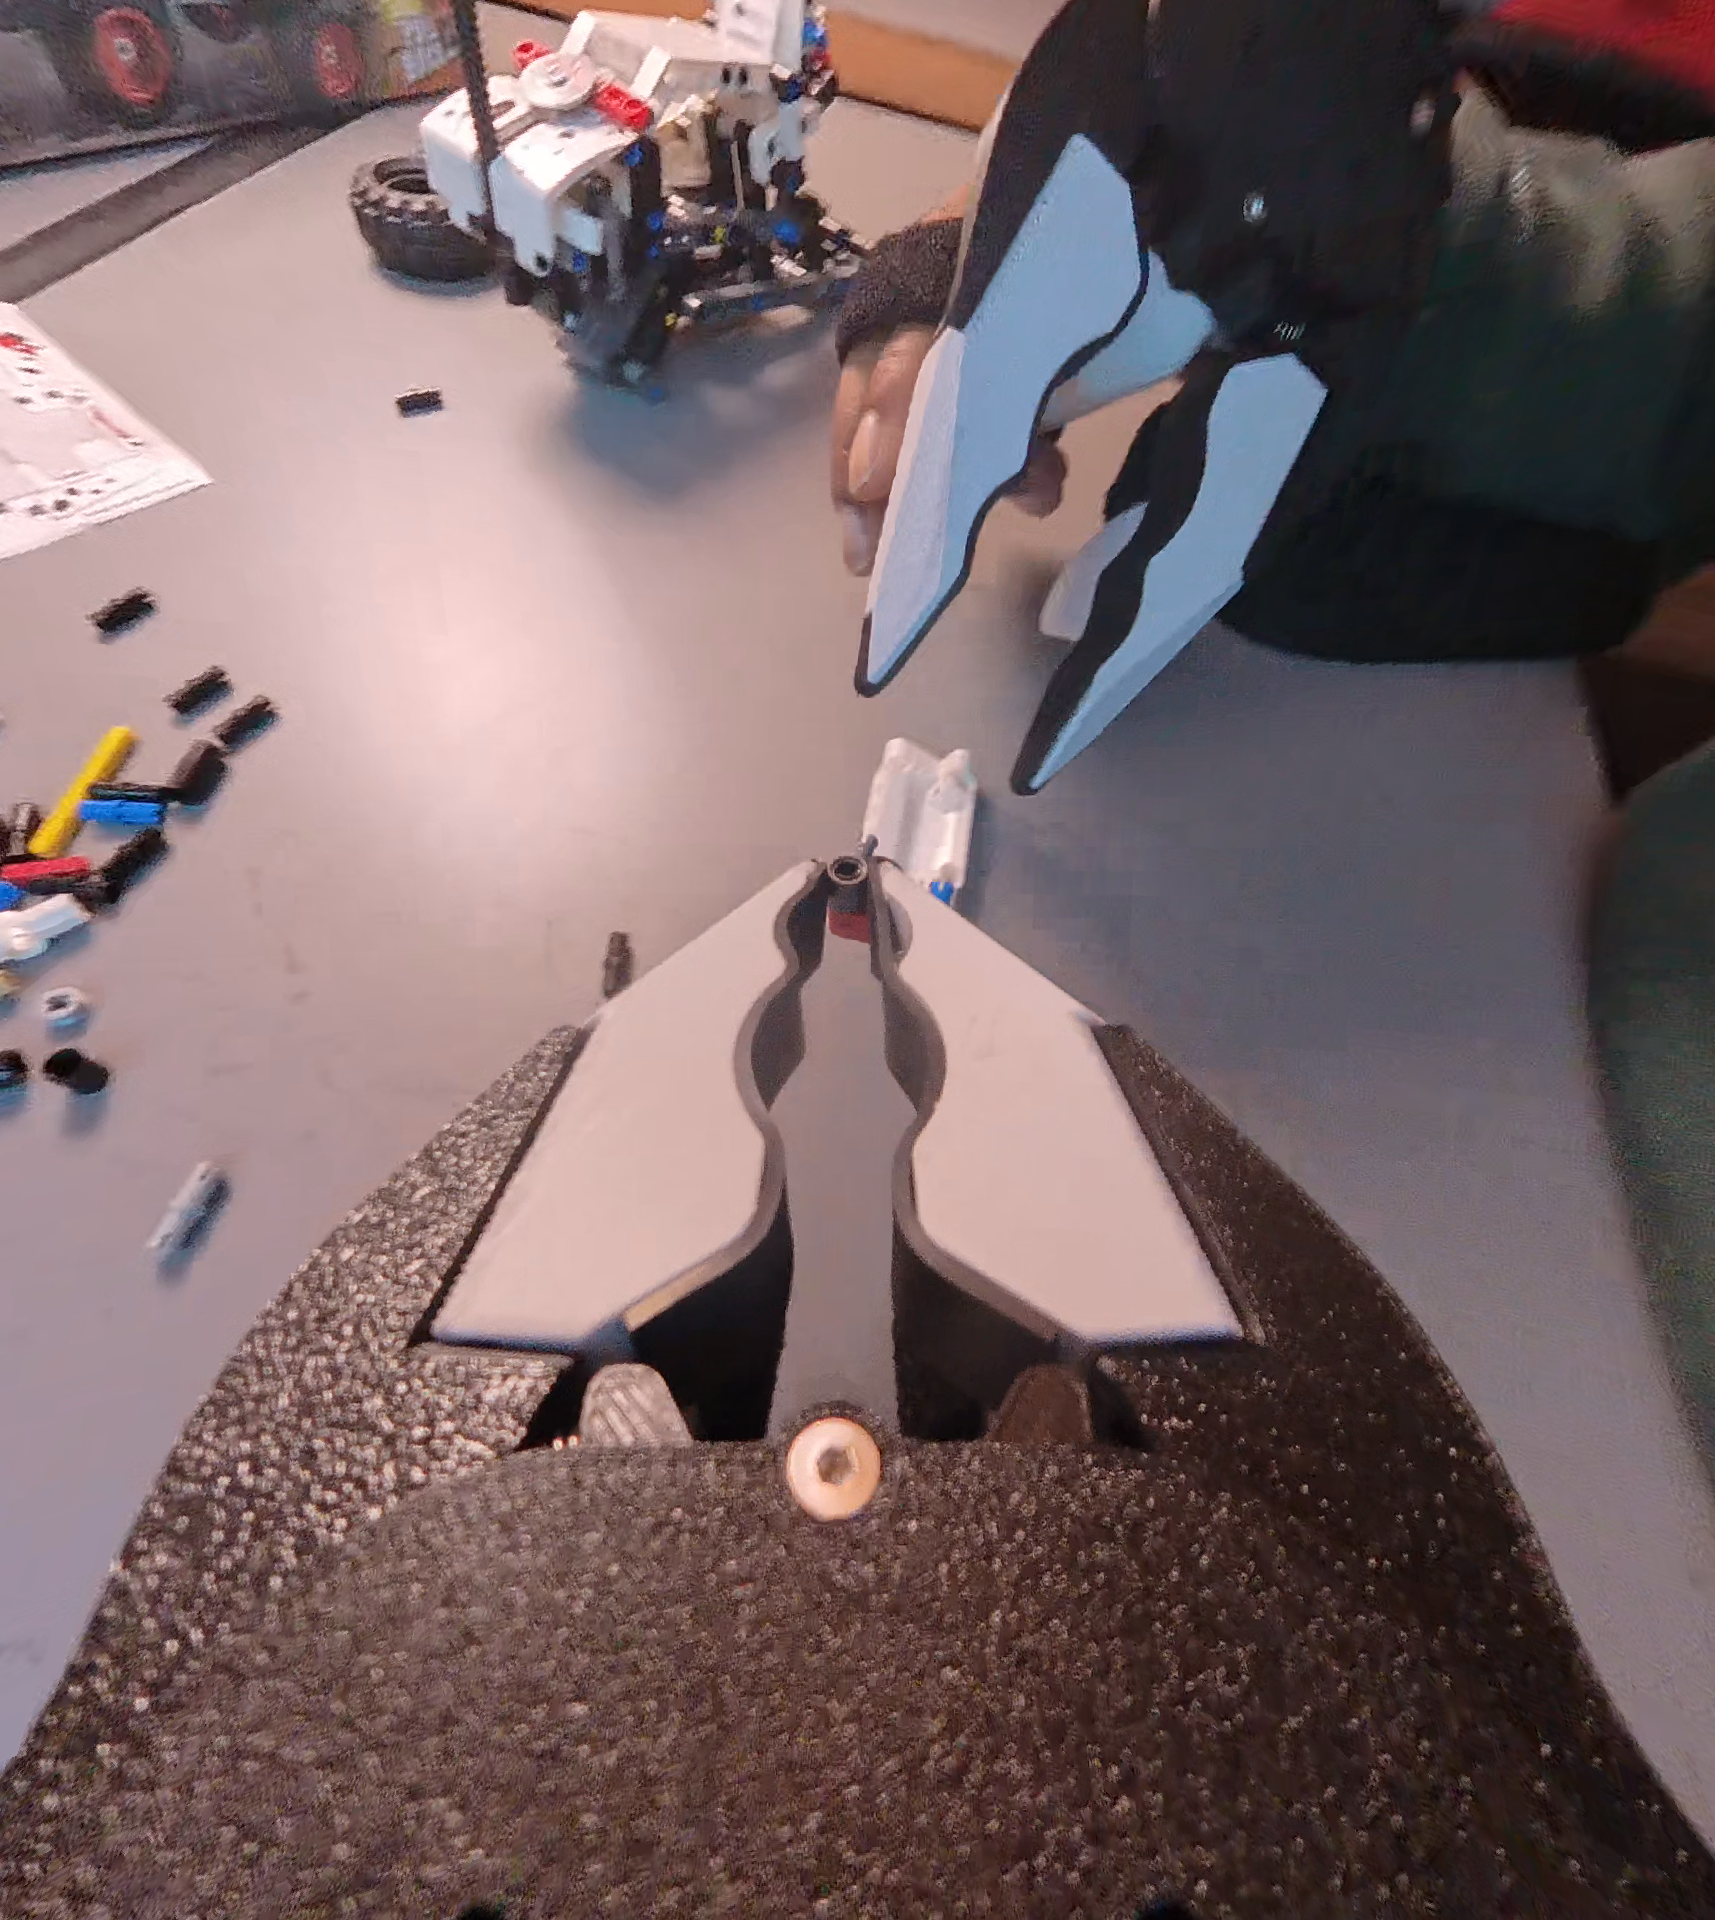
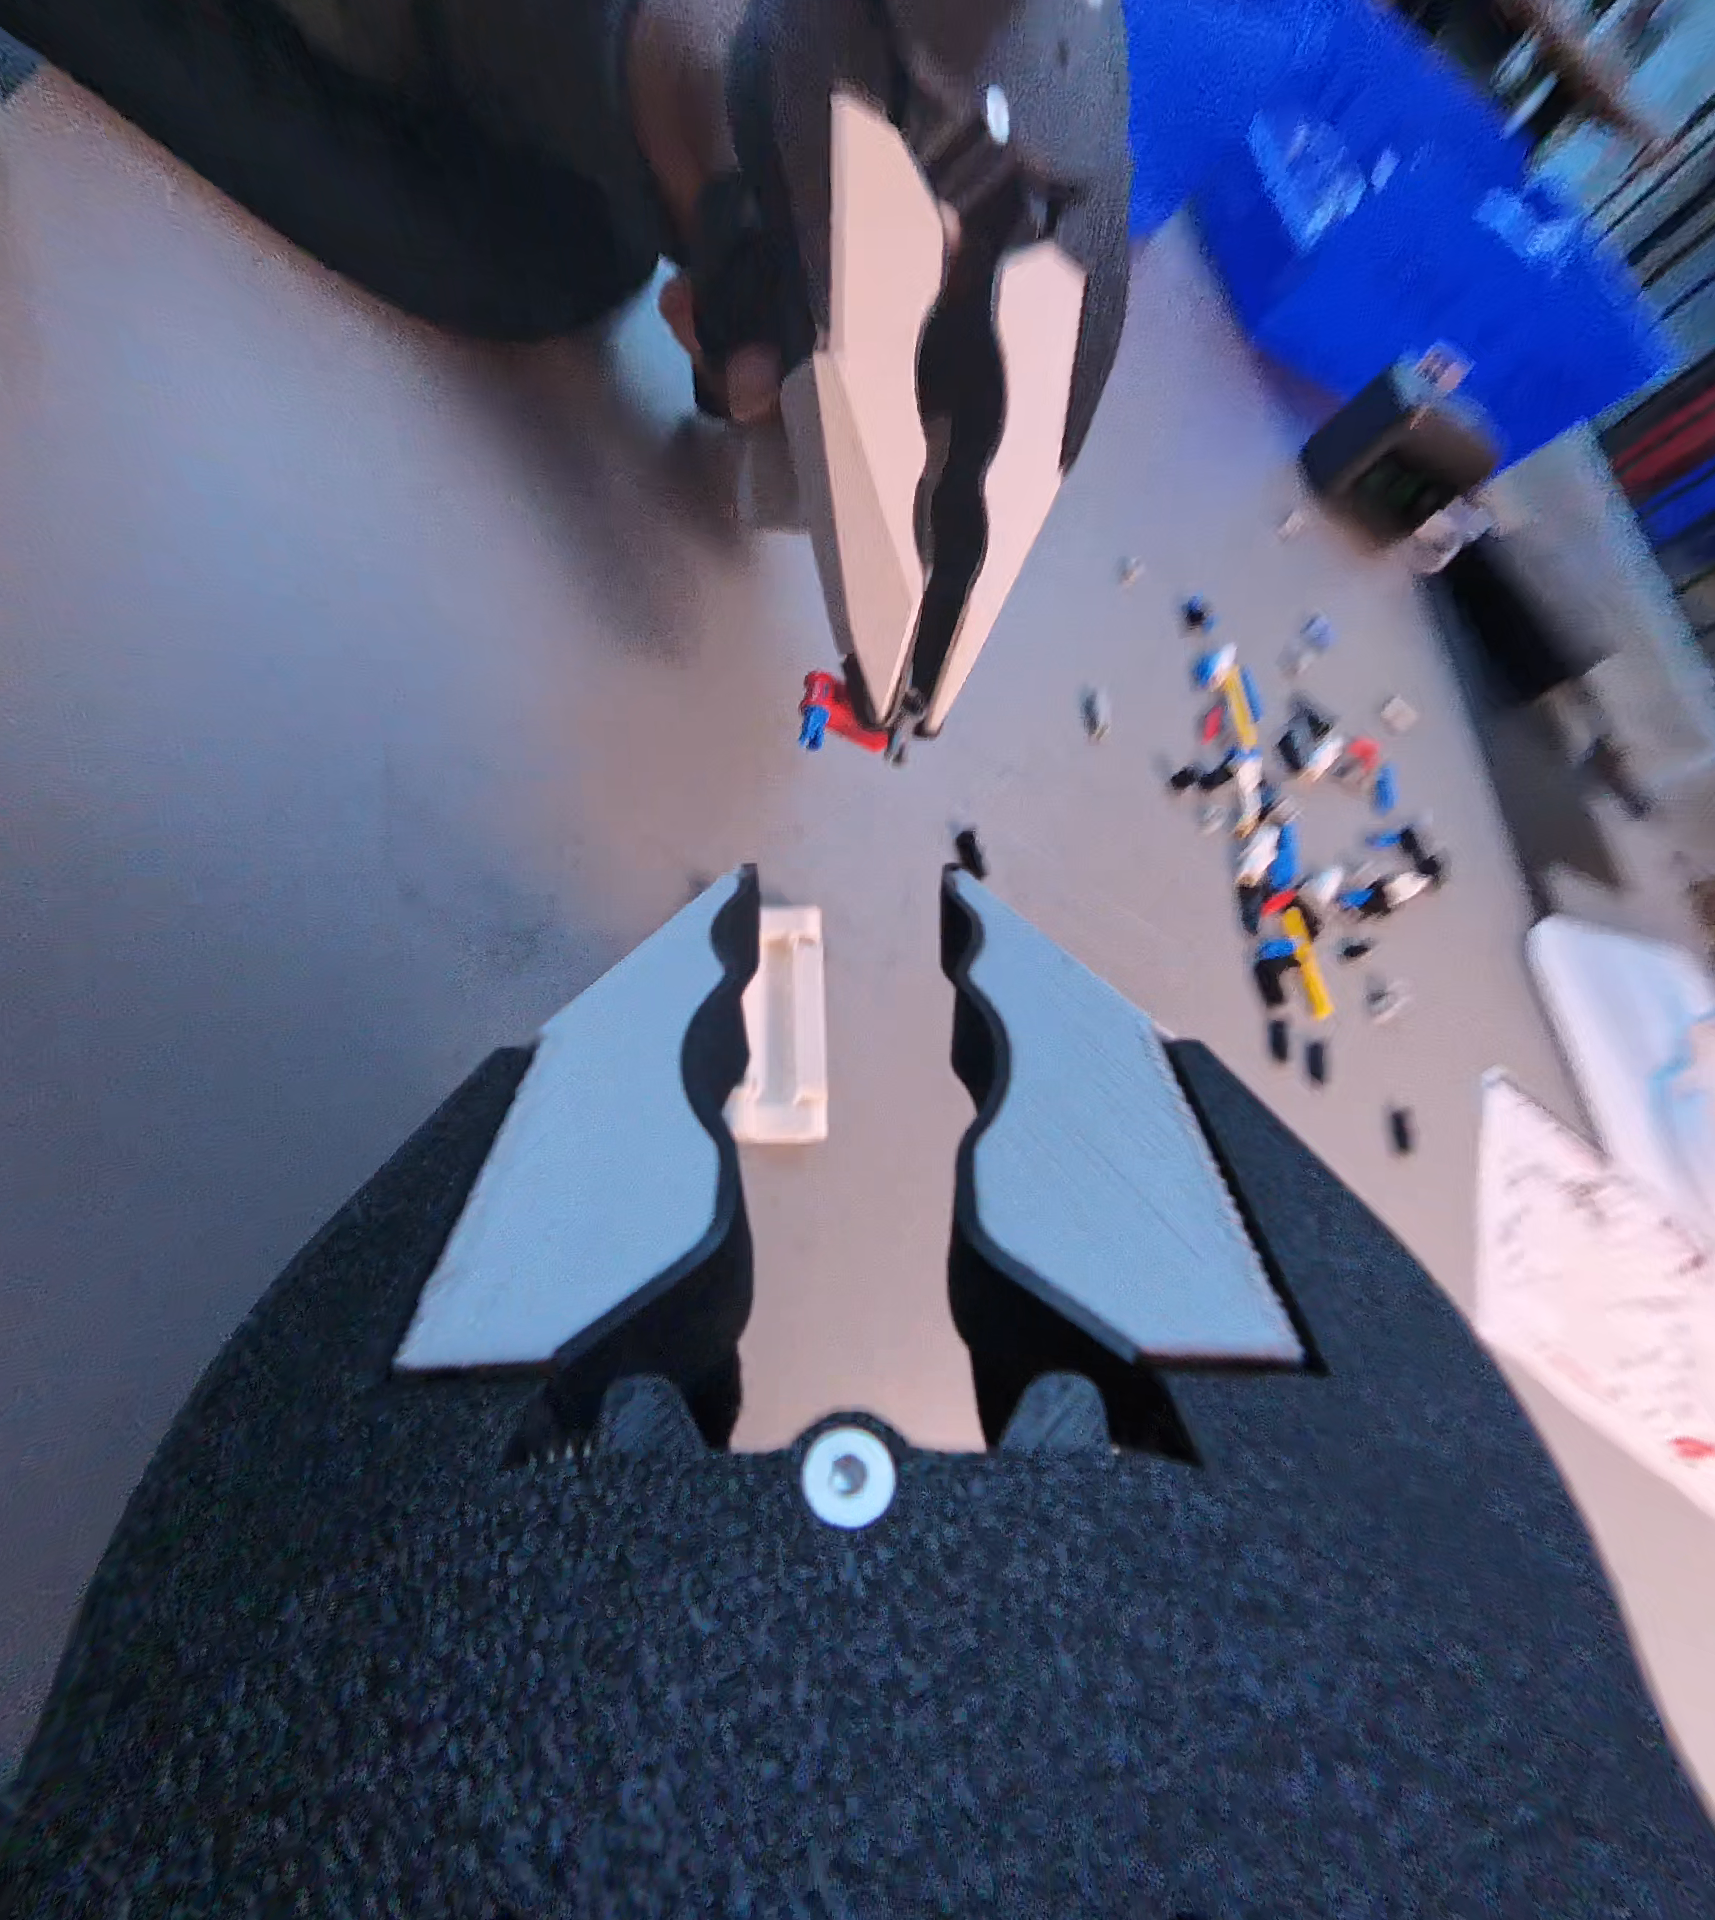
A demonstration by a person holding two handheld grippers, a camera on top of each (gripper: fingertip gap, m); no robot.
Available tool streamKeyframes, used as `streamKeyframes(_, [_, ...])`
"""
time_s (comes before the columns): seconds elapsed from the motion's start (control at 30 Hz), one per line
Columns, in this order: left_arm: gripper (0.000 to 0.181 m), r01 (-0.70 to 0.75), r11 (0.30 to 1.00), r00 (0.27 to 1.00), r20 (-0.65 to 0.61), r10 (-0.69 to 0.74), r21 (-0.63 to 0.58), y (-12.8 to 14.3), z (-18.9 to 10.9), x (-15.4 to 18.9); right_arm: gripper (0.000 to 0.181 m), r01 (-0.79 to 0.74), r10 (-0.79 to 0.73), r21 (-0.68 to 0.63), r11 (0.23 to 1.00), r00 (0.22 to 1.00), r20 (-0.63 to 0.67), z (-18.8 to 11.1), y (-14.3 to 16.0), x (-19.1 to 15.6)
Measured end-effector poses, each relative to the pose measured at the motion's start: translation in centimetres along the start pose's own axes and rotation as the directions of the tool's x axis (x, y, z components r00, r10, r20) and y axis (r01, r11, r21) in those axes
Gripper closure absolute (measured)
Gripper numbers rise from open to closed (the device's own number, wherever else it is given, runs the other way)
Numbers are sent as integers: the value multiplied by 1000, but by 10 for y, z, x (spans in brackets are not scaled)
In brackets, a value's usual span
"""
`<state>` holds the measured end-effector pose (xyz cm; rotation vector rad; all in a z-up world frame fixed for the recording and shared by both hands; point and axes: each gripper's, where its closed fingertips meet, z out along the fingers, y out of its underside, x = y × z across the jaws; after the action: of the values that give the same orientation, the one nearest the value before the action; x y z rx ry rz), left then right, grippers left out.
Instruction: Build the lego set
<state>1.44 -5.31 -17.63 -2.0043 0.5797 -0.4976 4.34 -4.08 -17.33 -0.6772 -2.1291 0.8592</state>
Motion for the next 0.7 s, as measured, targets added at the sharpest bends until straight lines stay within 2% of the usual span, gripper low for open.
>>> streamKeyframes(0.07, [174, -56, 997, 997, 52, 59, -58, 7, 9, -4, 135, -99, 105, -82, 992, 992, 68, 1, 21, -5])
streamKeyframes(0.13, [174, -94, 989, 993, 56, 101, -111, 15, 19, -2, 132, -167, 181, -132, 977, 979, 95, 3, 32, -7])
streamKeyframes(0.33, [174, -167, 961, 978, 85, 190, -221, 29, 30, -1, 141, -208, 248, -232, 950, 956, 160, 10, 45, -21])
streamKeyframes(0.57, [169, -98, 965, 994, 16, 105, -242, 36, 25, 6, 152, -214, 267, -256, 943, 943, 196, 15, 42, -25])
streamKeyframes(0.63, [166, -76, 972, 997, -13, 75, -223, 35, 22, 8, 152, -214, 265, -252, 944, 945, 190, 15, 41, -25])
streamKeyframes(0.7, [163, -63, 975, 997, -51, 53, -213, 35, 17, 11, 143, -222, 274, -249, 943, 942, 196, 15, 40, -26])
